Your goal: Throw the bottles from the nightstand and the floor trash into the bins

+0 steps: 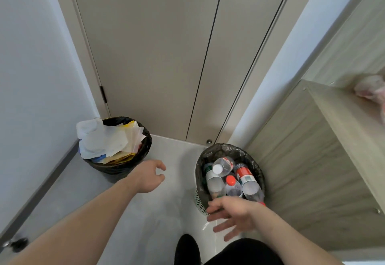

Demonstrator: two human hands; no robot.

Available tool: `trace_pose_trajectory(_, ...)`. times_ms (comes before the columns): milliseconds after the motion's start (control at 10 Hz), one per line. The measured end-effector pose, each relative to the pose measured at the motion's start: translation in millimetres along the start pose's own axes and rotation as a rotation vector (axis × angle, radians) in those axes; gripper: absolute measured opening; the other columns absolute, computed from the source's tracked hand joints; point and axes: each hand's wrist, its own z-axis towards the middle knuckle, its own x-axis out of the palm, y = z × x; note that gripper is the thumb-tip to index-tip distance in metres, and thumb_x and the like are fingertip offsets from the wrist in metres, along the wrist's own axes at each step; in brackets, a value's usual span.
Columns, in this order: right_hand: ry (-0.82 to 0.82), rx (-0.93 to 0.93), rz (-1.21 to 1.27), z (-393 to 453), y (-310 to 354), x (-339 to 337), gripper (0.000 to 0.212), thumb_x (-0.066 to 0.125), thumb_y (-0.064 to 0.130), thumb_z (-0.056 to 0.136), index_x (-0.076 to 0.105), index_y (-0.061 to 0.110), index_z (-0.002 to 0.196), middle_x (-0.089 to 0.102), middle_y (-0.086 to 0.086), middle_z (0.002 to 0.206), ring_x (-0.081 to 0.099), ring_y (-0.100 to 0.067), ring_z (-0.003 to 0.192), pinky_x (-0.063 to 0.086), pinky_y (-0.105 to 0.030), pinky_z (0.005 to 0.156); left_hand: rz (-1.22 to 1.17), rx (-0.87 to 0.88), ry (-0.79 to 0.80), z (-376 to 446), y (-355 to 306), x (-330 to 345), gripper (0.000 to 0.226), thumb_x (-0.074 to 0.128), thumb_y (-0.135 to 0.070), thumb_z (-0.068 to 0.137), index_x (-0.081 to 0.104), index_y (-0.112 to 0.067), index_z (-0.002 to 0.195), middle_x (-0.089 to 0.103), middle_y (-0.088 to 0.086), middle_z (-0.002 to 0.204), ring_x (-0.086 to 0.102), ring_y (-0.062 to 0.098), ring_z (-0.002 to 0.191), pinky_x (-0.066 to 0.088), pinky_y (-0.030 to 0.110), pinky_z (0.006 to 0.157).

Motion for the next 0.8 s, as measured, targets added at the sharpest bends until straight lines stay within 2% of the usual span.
trace_pose_trajectory(100,-0.024,0.124,-0.205,11.2,-26.7,-4.0,0.054,0.065,0.051,0.083,0.065,0.022,0.129,0.070,0.007,0.128,0.062,-0.025,0.125,0.044,-0.041,0.109,0.007,-0.027,0.024,4.0,2.8,2.9,0.036,0.061,-0.029,0.095,0.063,-0.027,0.131,0.060,-0.004,0.136,0.057,0.016,0.126,0.046,0.030,0.105)
trace_pose_trajectory(200,-0.268,0.107,-0.157,31.0,-44.2,-5.4,0.072,0.073,0.050,0.073,0.053,0.021,0.136,0.054,0.001,0.136,0.057,-0.024,0.122,0.049,-0.045,0.106,0.006,-0.027,0.024,6.4,0.8,6.1,0.037,0.062,-0.029,0.095,0.062,-0.028,0.131,0.060,-0.004,0.136,0.057,0.016,0.126,0.047,0.031,0.105)
trace_pose_trajectory(300,-0.434,0.012,0.007,37.3,-41.0,0.8,0.066,0.074,0.037,0.080,0.051,0.013,0.138,0.051,-0.004,0.130,0.057,-0.028,0.114,0.059,-0.045,0.090,0.023,-0.012,0.032,7.6,-2.6,8.8,0.037,0.061,-0.029,0.095,0.062,-0.028,0.132,0.060,-0.002,0.135,0.057,0.017,0.126,0.047,0.030,0.103)
trace_pose_trajectory(400,-0.372,0.037,0.094,35.1,-25.9,11.6,0.067,0.070,0.035,0.090,0.038,0.016,0.146,0.046,-0.007,0.137,0.052,-0.033,0.127,0.055,-0.045,0.084,0.038,0.001,0.033,7.8,-3.0,9.2,0.038,0.061,-0.029,0.095,0.062,-0.027,0.133,0.060,-0.001,0.135,0.057,0.018,0.126,0.046,0.031,0.104)
trace_pose_trajectory(500,-0.366,0.024,0.086,36.1,-9.2,18.9,0.068,0.069,0.034,0.090,0.036,0.016,0.147,0.044,-0.008,0.143,0.047,-0.032,0.132,0.057,-0.049,0.089,0.049,-0.016,0.031,7.0,1.0,7.2,0.038,0.062,-0.029,0.095,0.062,-0.027,0.133,0.060,-0.001,0.135,0.057,0.018,0.126,0.046,0.030,0.104)
trace_pose_trajectory(600,-0.349,-0.049,0.042,40.1,5.1,23.6,0.062,0.068,0.034,0.090,0.041,0.017,0.143,0.045,-0.006,0.144,0.047,-0.029,0.131,0.058,-0.051,0.093,0.052,-0.037,0.032,4.2,8.1,4.2,0.037,0.062,-0.029,0.095,0.062,-0.028,0.133,0.059,-0.002,0.133,0.058,0.018,0.124,0.048,0.032,0.103)
trace_pose_trajectory(700,-0.313,-0.107,0.012,40.2,12.6,25.4,0.066,0.068,0.031,0.092,0.037,0.019,0.149,0.040,-0.006,0.151,0.045,-0.027,0.132,0.056,-0.047,0.094,0.057,-0.049,0.034,-2.1,14.5,-1.3,0.038,0.062,-0.030,0.095,0.062,-0.029,0.133,0.059,-0.004,0.132,0.058,0.017,0.123,0.049,0.032,0.104)
trace_pose_trajectory(800,-0.321,-0.118,-0.052,32.5,16.1,25.4,0.062,0.067,0.031,0.093,0.043,0.021,0.150,0.045,-0.007,0.147,0.049,-0.027,0.129,0.057,-0.046,0.096,0.061,-0.054,0.014,-11.0,23.9,-10.6,0.037,0.063,-0.030,0.093,0.063,-0.030,0.130,0.061,-0.005,0.130,0.060,0.013,0.116,0.051,0.032,0.103)
